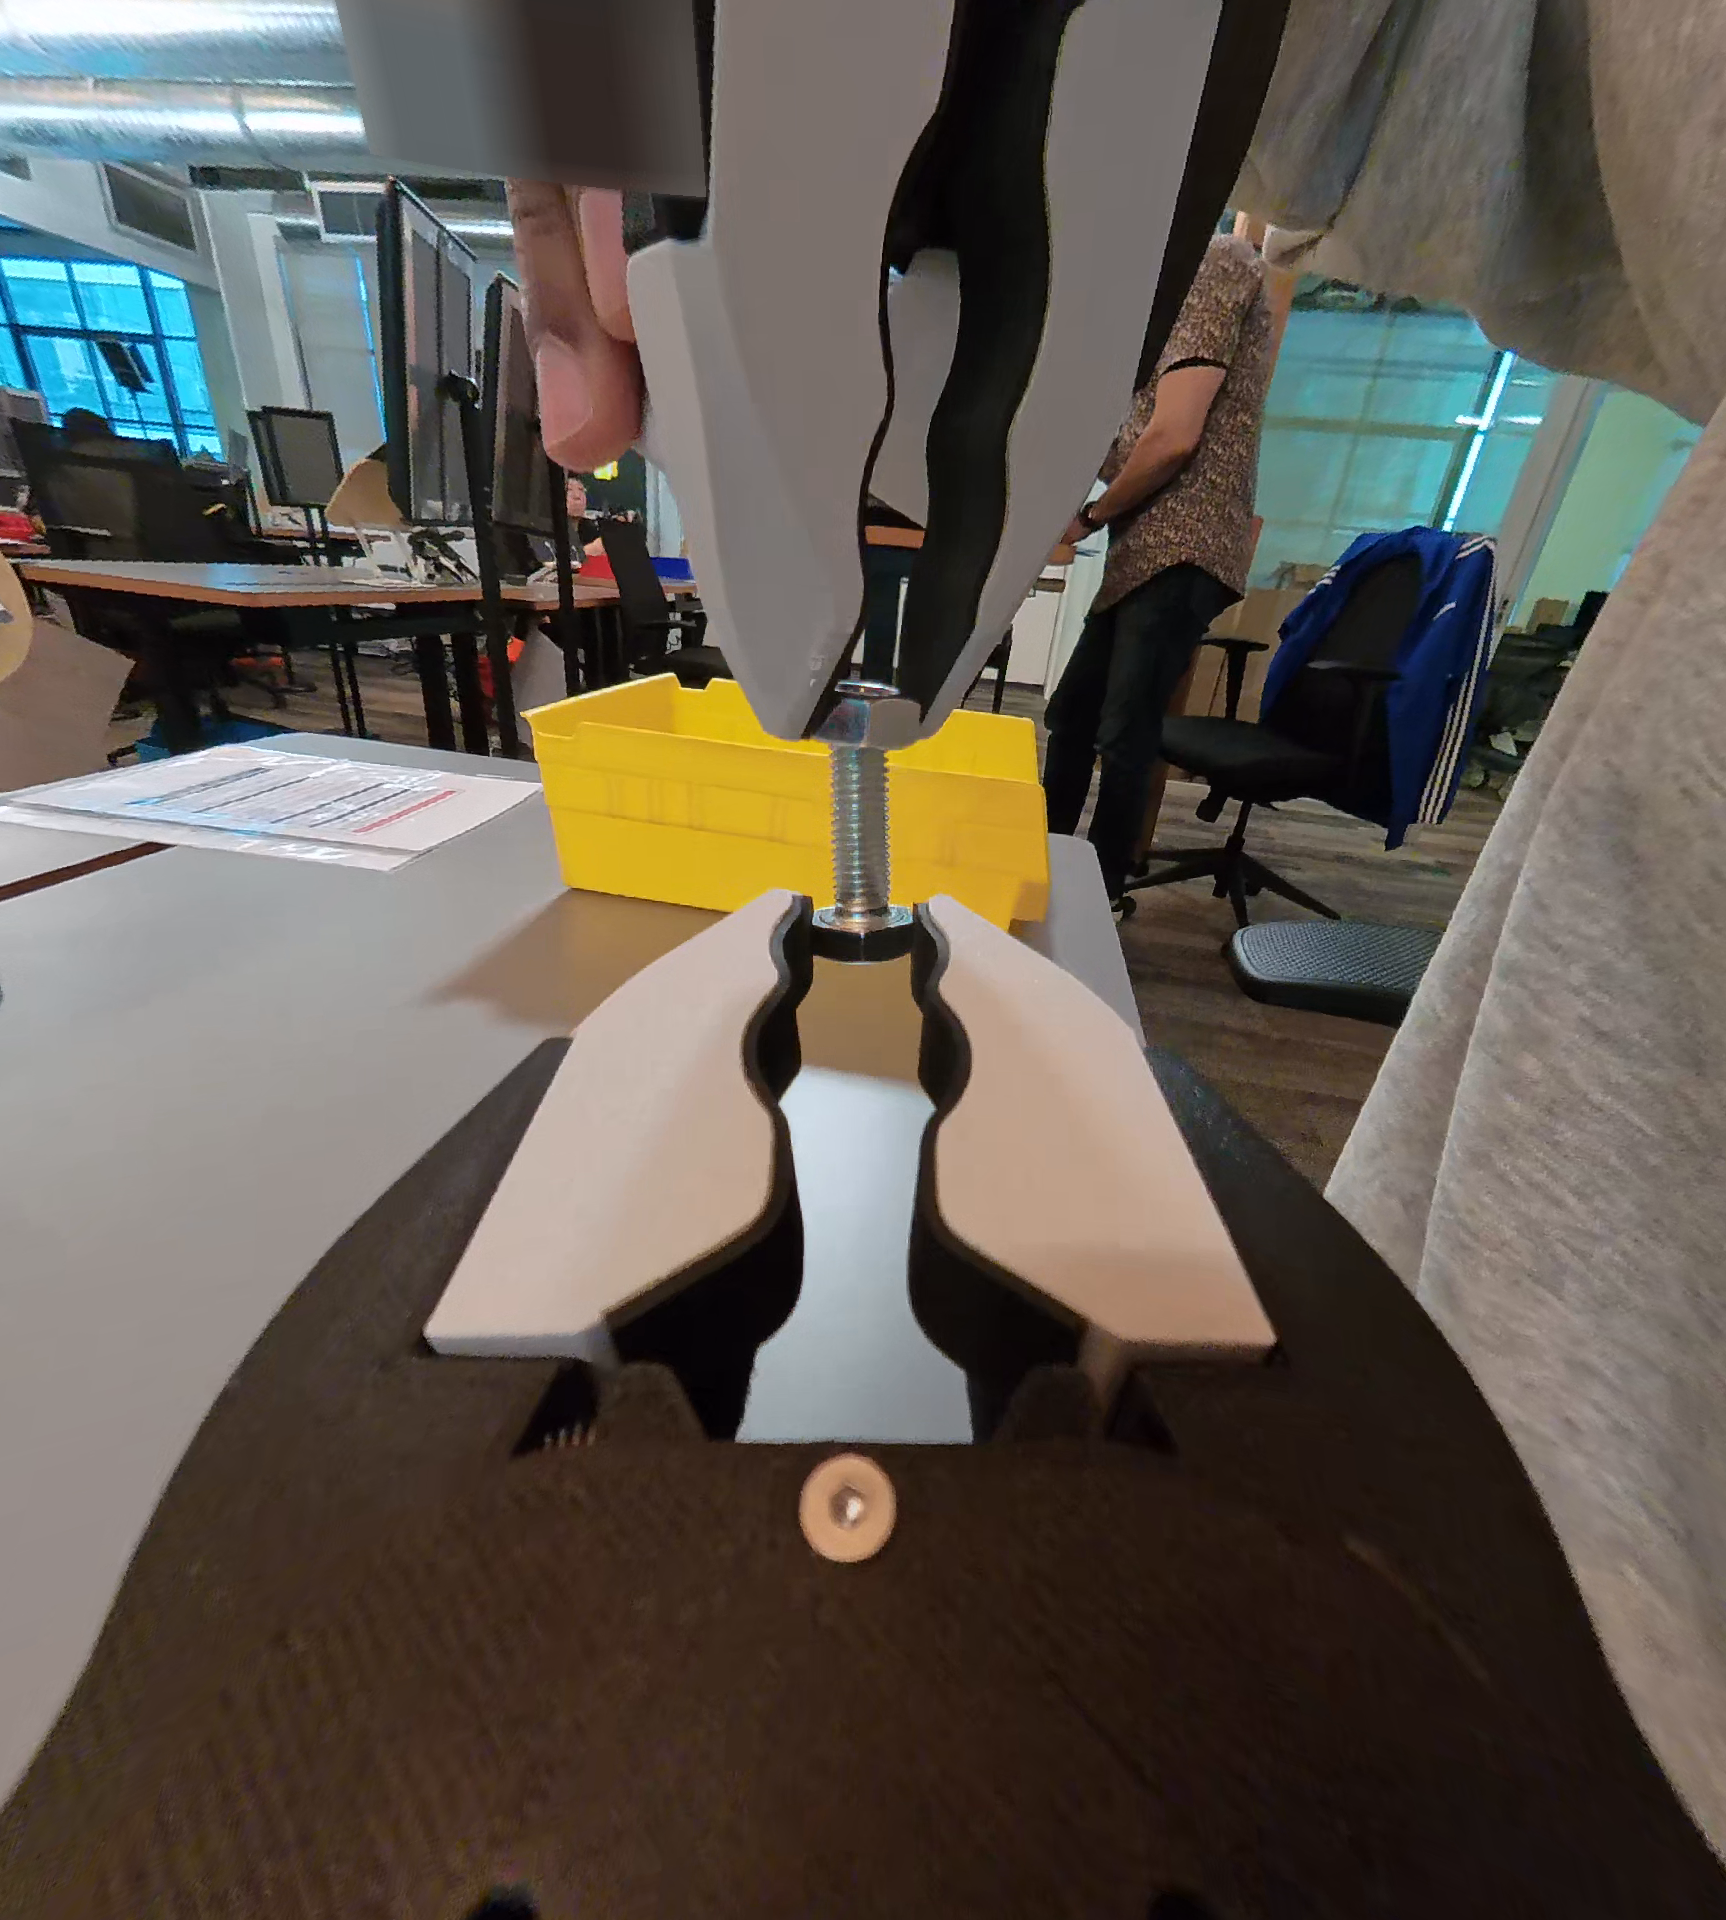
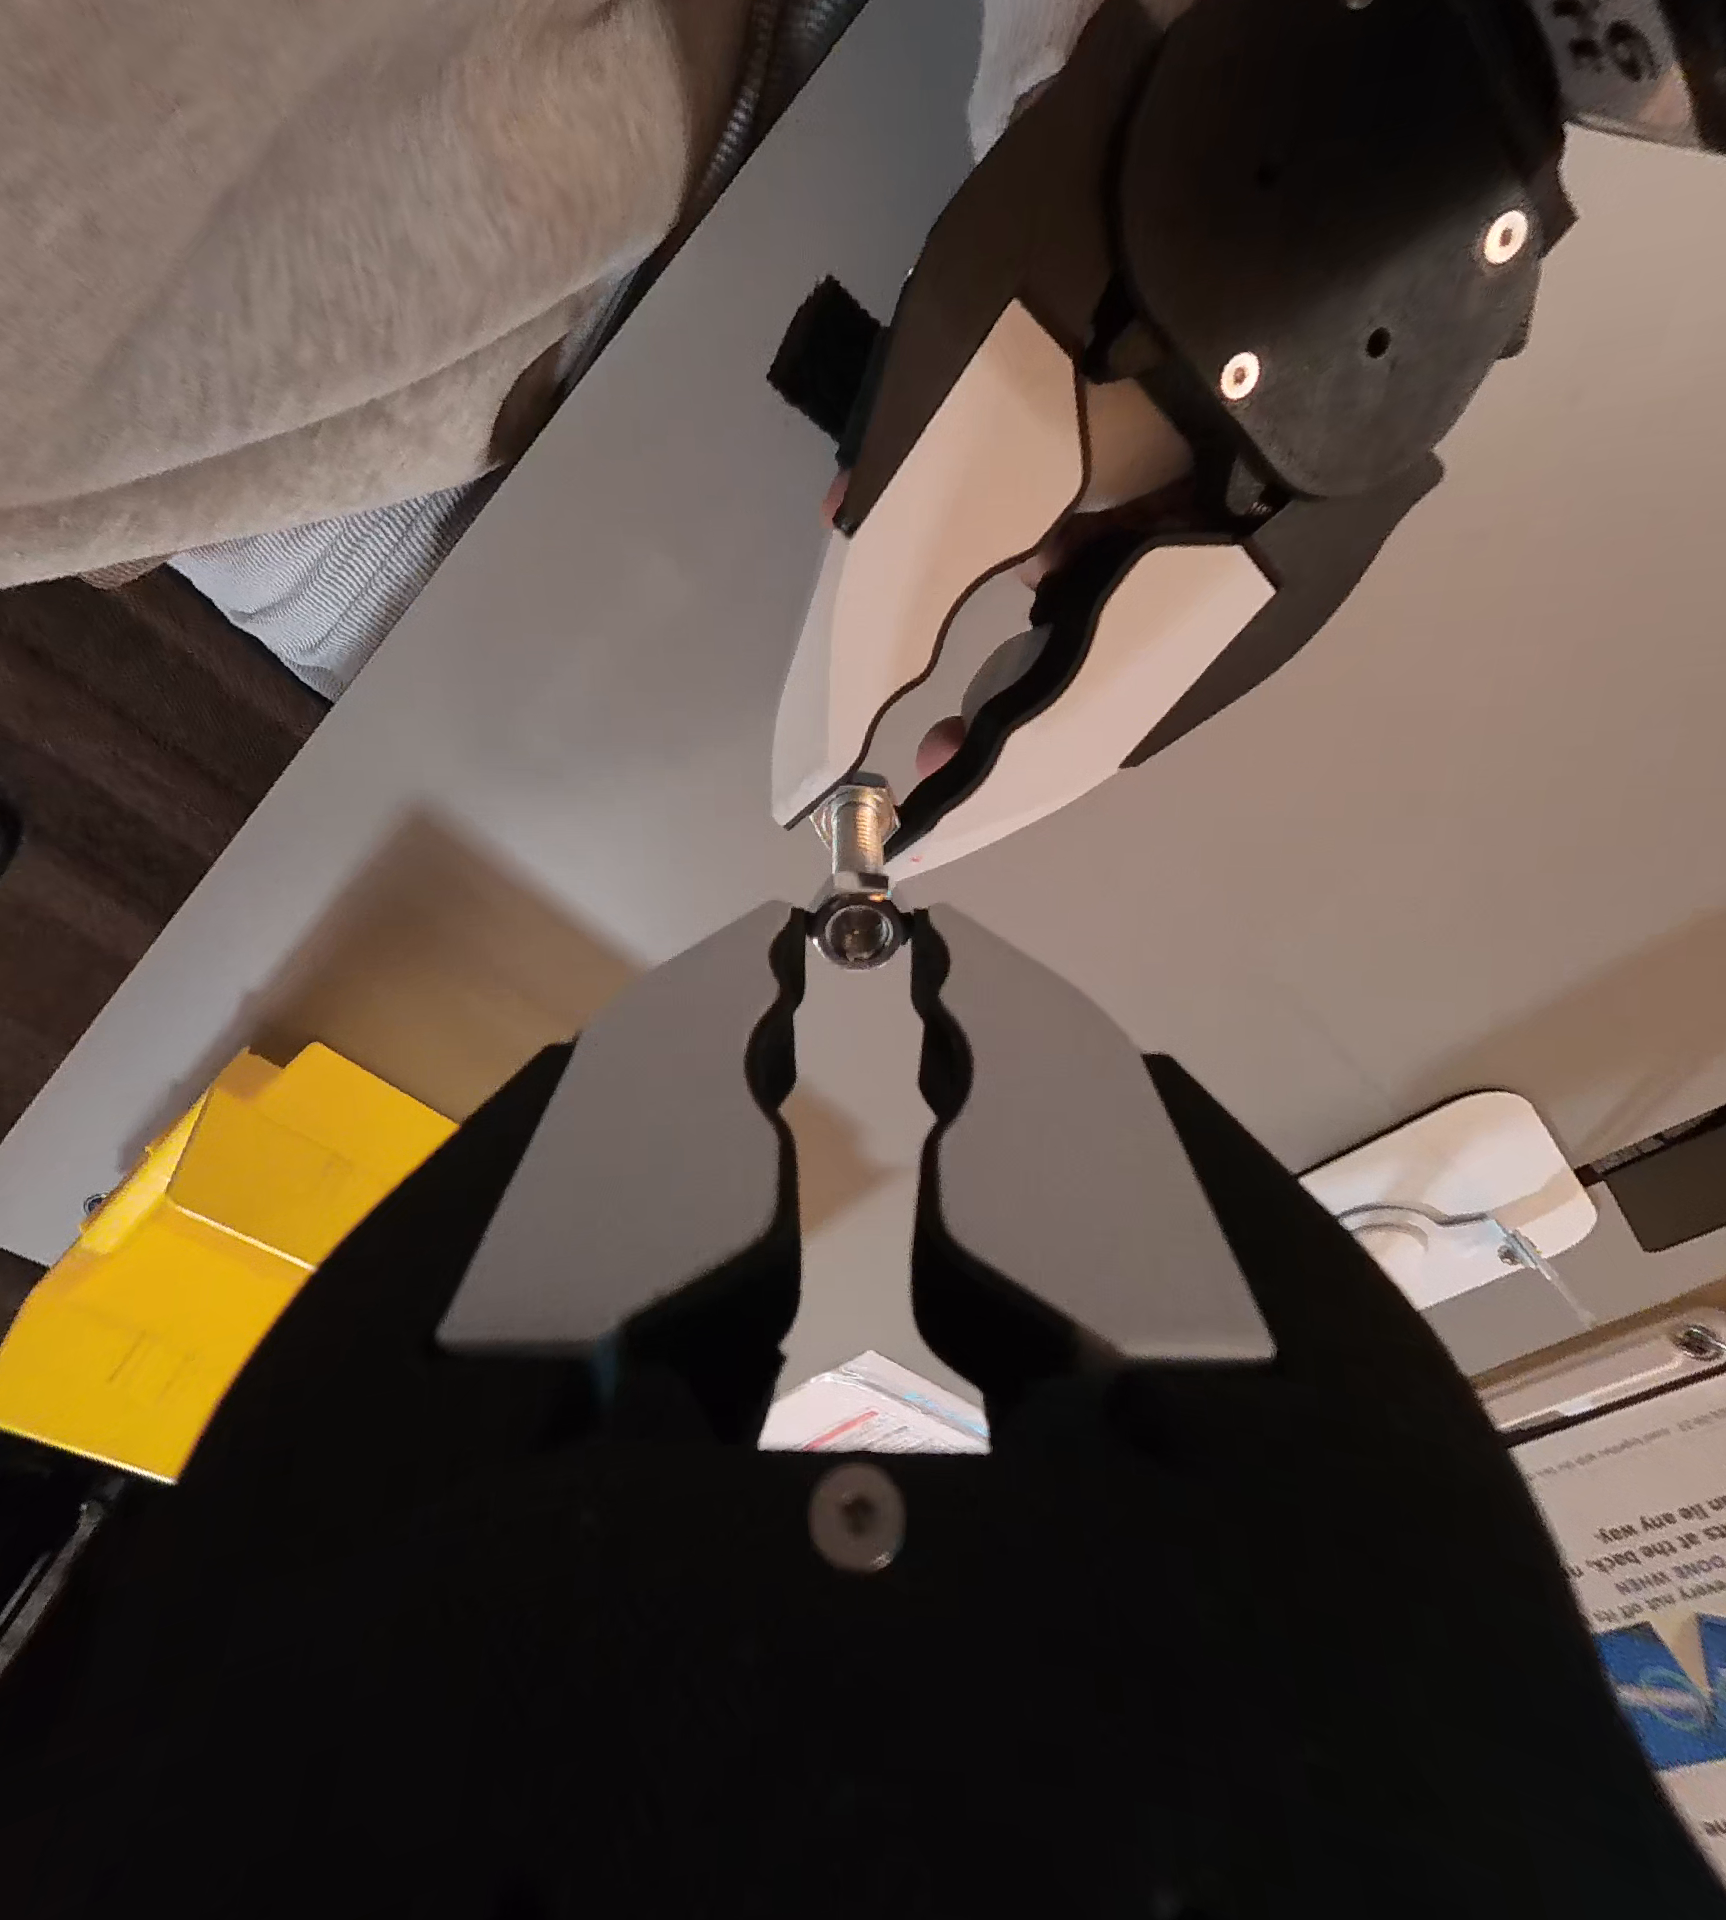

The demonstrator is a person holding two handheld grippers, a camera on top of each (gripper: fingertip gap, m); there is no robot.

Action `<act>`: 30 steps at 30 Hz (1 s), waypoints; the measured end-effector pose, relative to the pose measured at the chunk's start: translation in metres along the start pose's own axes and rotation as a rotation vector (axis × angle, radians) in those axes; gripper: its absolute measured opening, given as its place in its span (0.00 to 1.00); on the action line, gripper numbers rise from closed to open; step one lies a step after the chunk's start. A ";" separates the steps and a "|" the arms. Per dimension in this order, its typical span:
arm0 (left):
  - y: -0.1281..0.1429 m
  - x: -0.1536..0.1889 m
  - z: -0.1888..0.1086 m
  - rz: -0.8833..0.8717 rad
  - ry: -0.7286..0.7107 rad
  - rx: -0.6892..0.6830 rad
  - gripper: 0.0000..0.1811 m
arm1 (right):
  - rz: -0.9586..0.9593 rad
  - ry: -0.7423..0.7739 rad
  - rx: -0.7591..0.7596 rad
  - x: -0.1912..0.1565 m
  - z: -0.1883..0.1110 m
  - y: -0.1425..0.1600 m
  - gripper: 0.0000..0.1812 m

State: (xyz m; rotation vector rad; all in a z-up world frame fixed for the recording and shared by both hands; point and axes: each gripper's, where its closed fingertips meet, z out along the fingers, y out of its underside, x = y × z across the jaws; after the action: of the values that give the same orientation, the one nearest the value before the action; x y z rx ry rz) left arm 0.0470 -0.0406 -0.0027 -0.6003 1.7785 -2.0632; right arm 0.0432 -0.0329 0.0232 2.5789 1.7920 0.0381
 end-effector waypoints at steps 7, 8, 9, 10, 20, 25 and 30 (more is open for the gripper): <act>-0.002 -0.006 -0.001 -0.008 -0.035 0.014 0.10 | 0.165 0.004 0.024 0.006 -0.001 0.003 0.11; -0.002 -0.007 -0.001 -0.005 -0.040 0.012 0.10 | 0.221 -0.011 0.024 0.006 0.000 0.004 0.11; -0.002 -0.007 -0.001 -0.006 -0.040 0.011 0.10 | 0.272 -0.029 0.030 0.006 0.000 0.004 0.11; -0.002 -0.007 -0.001 -0.007 -0.040 0.013 0.10 | 0.311 -0.042 0.039 0.006 0.000 0.004 0.11; -0.008 -0.010 -0.004 -0.028 -0.052 0.048 0.10 | 0.356 0.024 0.106 0.013 -0.006 0.008 0.06; -0.003 -0.031 -0.010 -0.028 -0.160 0.010 0.10 | 0.407 0.087 0.112 0.020 -0.011 0.018 0.08; -0.011 -0.052 -0.025 -0.104 -0.227 0.066 0.10 | 0.513 0.202 0.088 0.020 -0.014 0.054 0.10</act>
State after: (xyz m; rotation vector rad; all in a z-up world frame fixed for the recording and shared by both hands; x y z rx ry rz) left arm 0.0778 0.0090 0.0006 -0.8858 1.5757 -2.0194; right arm 0.1009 -0.0330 0.0382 3.1217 1.1417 0.2301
